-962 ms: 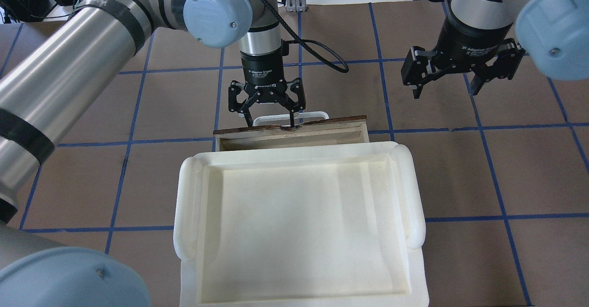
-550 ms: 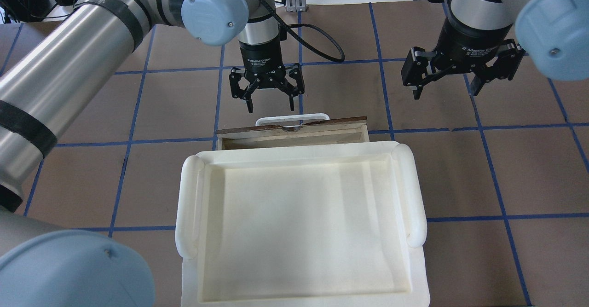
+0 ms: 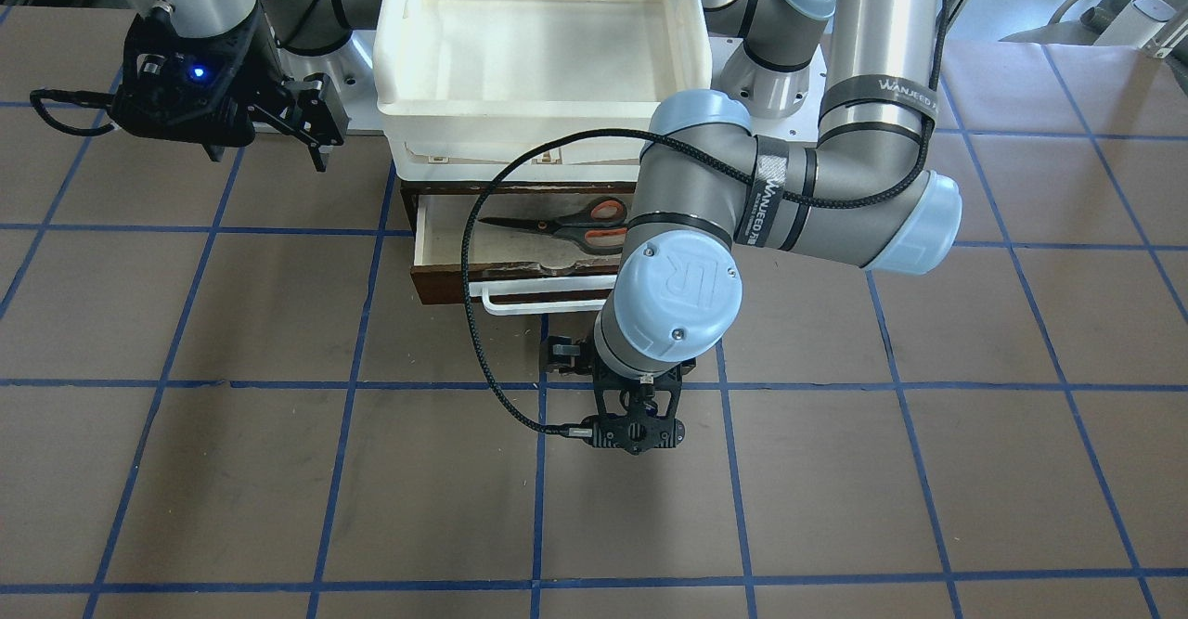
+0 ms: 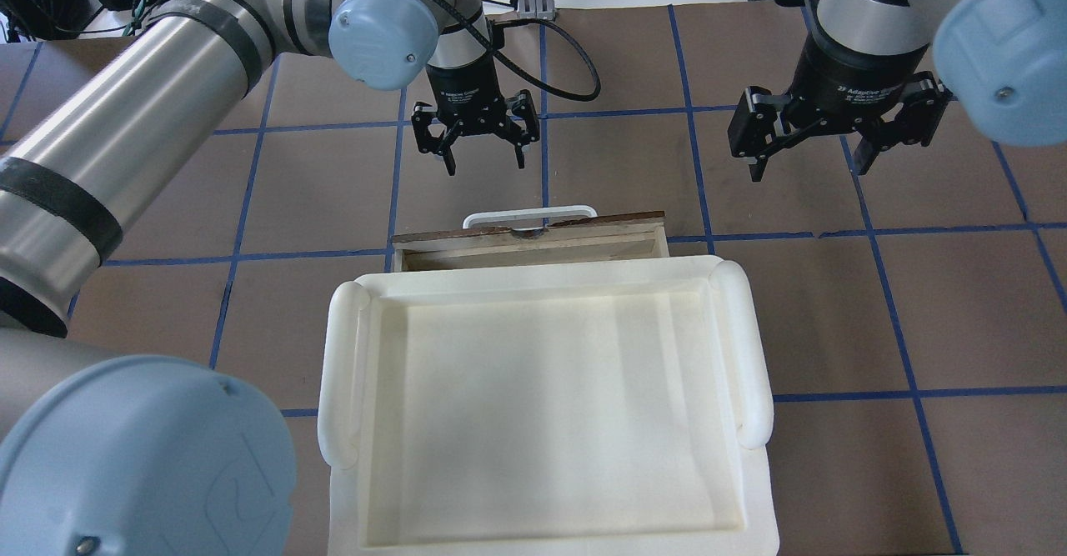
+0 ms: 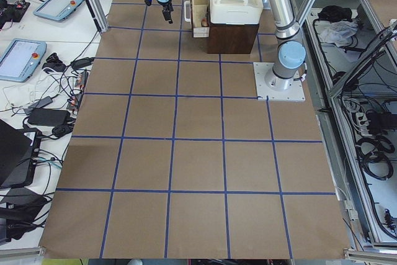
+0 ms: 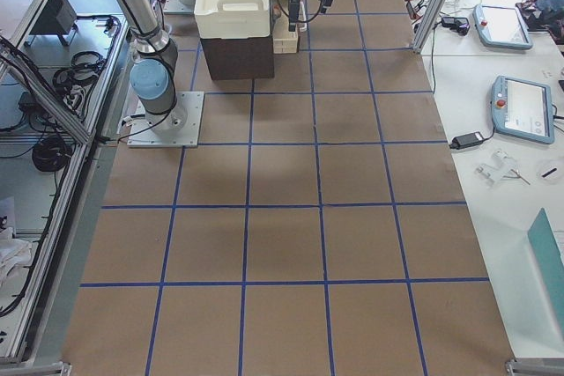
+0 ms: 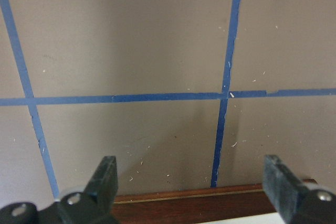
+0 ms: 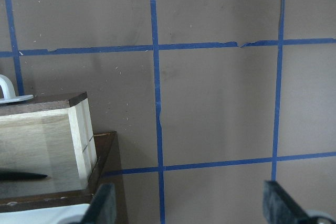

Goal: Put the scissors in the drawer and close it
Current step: 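Press the left gripper against the drawer front to seat it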

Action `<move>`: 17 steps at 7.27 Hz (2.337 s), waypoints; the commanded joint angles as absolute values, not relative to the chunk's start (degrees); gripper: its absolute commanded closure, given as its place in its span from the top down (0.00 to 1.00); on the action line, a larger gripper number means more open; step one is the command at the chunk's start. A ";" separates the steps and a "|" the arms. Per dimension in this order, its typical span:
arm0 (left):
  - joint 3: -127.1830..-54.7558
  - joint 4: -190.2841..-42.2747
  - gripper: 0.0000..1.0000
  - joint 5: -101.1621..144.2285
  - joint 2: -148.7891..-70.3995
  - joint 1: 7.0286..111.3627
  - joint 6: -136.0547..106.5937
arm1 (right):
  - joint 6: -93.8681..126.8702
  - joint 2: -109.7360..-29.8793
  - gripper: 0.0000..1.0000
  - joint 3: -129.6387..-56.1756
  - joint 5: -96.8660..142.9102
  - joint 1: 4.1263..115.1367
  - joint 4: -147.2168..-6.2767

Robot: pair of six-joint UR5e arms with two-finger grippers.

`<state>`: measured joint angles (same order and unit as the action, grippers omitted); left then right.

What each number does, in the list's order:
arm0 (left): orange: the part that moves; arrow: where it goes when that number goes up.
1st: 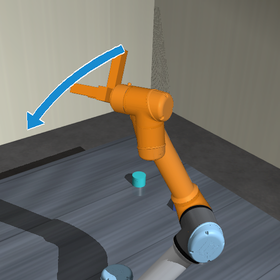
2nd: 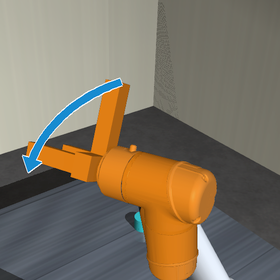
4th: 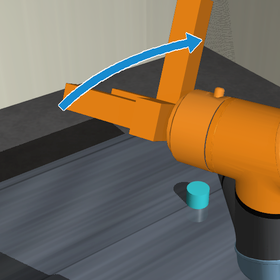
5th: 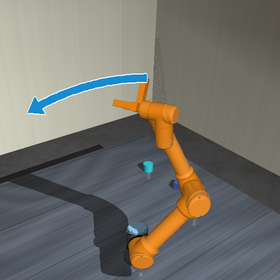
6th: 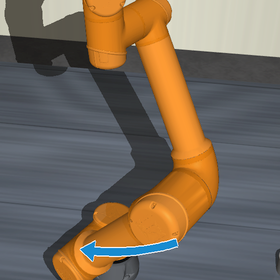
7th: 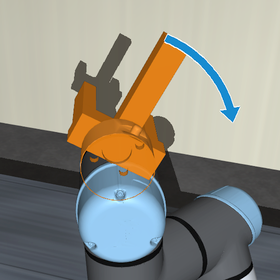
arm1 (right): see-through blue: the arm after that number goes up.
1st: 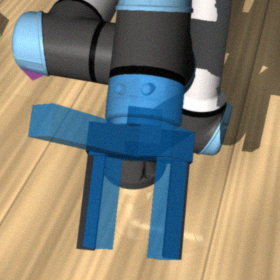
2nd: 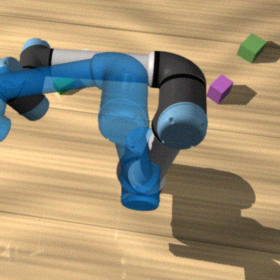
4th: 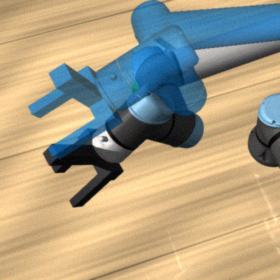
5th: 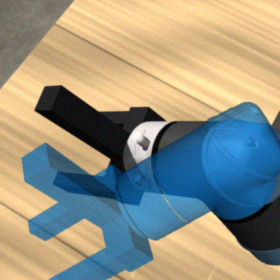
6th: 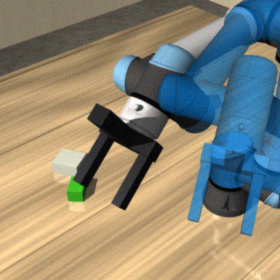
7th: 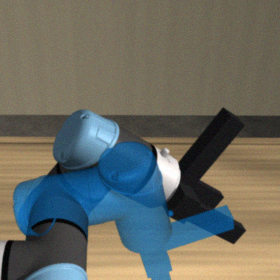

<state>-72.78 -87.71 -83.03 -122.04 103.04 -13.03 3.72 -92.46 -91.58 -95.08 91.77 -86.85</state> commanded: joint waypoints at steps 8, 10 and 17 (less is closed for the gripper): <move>-73.65 -97.03 1.00 -82.35 -121.38 104.59 -13.36 | 3.78 -92.55 1.00 -92.64 -96.59 91.76 -87.01; -73.65 -97.90 1.00 -82.18 -121.38 104.85 -13.36 | 3.78 -92.55 1.00 -92.64 -96.59 91.76 -87.01; -74.27 -104.23 1.00 -82.09 -119.89 106.00 -13.45 | 3.78 -92.55 1.00 -92.81 -96.68 91.76 -87.01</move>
